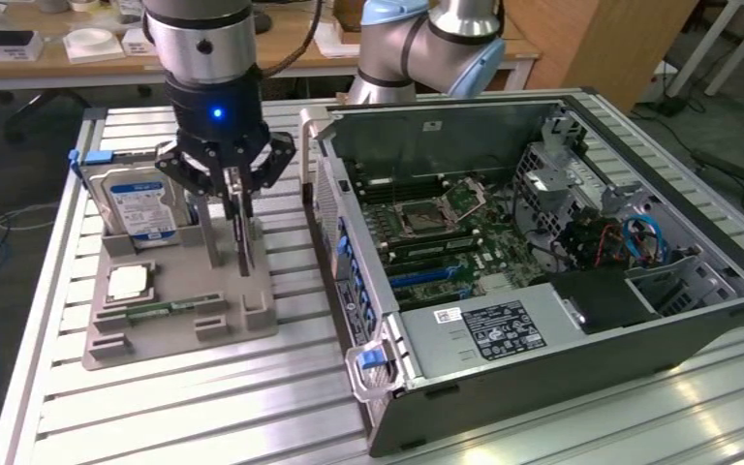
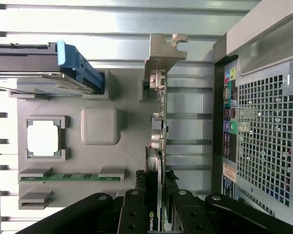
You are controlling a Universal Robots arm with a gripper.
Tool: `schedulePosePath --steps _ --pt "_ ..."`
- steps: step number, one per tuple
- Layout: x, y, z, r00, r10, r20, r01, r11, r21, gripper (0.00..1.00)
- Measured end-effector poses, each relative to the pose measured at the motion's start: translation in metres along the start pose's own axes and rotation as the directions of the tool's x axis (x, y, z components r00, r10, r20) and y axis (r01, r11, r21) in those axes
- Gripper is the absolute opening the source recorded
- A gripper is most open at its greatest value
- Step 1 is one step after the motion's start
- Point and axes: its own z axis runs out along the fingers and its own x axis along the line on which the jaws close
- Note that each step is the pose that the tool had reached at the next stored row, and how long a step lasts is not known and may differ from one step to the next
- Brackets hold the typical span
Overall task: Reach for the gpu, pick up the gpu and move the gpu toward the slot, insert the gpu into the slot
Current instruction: 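Pick up the gpu and move the gpu toward the slot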
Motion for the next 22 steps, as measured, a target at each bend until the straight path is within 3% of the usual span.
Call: schedulePosePath --steps 22 --pt "-0.001 0.0026 -0.0640 1.0000 0.004 0.0001 -0.004 1.0000 0.0001 0.26"
